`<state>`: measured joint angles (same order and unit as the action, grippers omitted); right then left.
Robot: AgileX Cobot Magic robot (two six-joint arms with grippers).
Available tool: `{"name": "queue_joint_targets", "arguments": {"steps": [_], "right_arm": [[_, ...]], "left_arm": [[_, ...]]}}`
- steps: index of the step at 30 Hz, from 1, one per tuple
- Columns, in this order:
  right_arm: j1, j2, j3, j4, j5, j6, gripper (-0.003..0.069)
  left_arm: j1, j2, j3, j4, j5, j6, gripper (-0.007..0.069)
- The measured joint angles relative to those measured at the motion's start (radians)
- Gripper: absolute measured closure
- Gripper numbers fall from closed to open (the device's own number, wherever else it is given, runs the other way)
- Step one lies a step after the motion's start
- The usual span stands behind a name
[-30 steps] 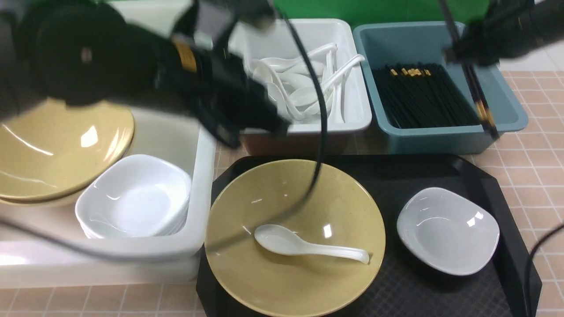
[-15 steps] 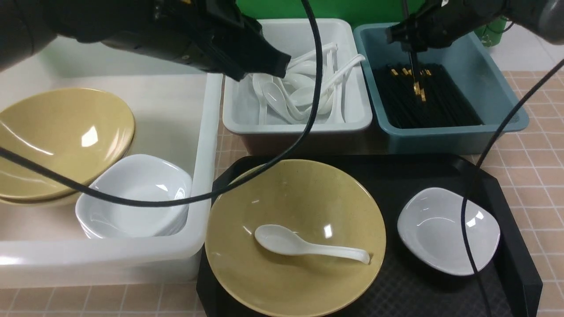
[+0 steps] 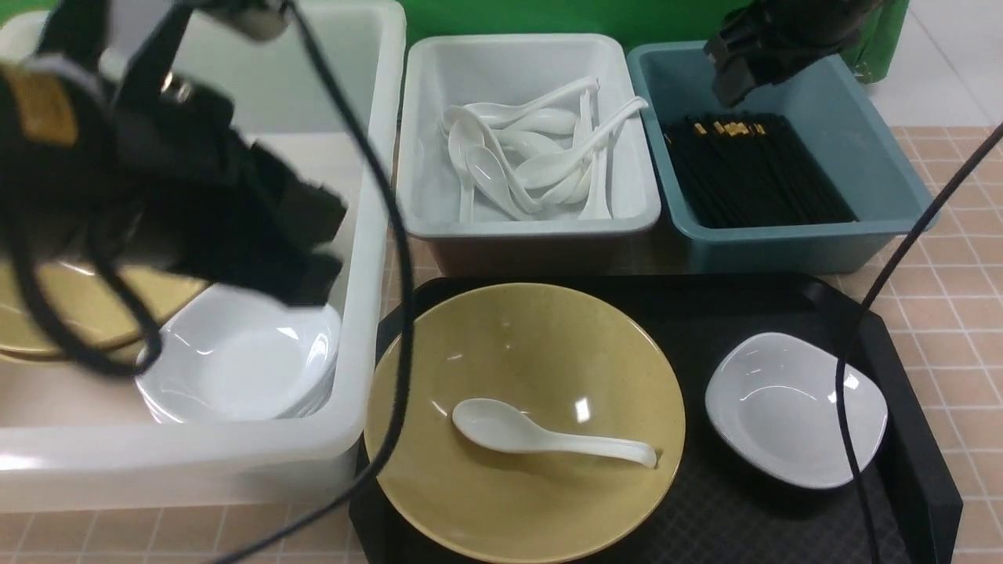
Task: On brown table put chopsticks spoon bowls plates into blue grey white boxes.
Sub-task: 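Reach down and grasp the white spoon resting in the bowl with the right gripper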
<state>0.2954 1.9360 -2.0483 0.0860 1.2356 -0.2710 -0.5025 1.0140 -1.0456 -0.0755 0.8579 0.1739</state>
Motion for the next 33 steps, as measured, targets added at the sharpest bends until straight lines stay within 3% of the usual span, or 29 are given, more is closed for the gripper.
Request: {"name": "queue_joint_targets", "arguments": {"steps": [7,14,27,31,32,33], "right_arm": [[0.233,-0.211,0.333,0.045,0.008,-0.163,0.0209],[0.425,-0.158,0.567,0.038,-0.045,-0.311,0.0209],[0.451,0.032,0.576,-0.056,-0.201,-0.319,0.0211],[0.451,0.039,0.576,-0.077,-0.221,-0.309,0.0286],[0.451,0.039,0.576,-0.079,-0.216,-0.309,0.0355],[0.451,0.039,0.576,-0.080,-0.214,-0.309,0.0366]], "left_arm": [[0.000,-0.155,0.157,-0.026,0.025,-0.027,0.0635],[0.000,-0.192,0.221,-0.062,-0.035,-0.030,0.0635],[0.000,-0.192,0.274,-0.067,-0.064,-0.030,0.0635],[0.000,-0.192,0.274,-0.067,-0.071,-0.030,0.0635],[0.000,-0.192,0.274,-0.067,-0.078,-0.030,0.0635],[0.000,-0.192,0.274,-0.067,-0.078,-0.030,0.0635]]}}
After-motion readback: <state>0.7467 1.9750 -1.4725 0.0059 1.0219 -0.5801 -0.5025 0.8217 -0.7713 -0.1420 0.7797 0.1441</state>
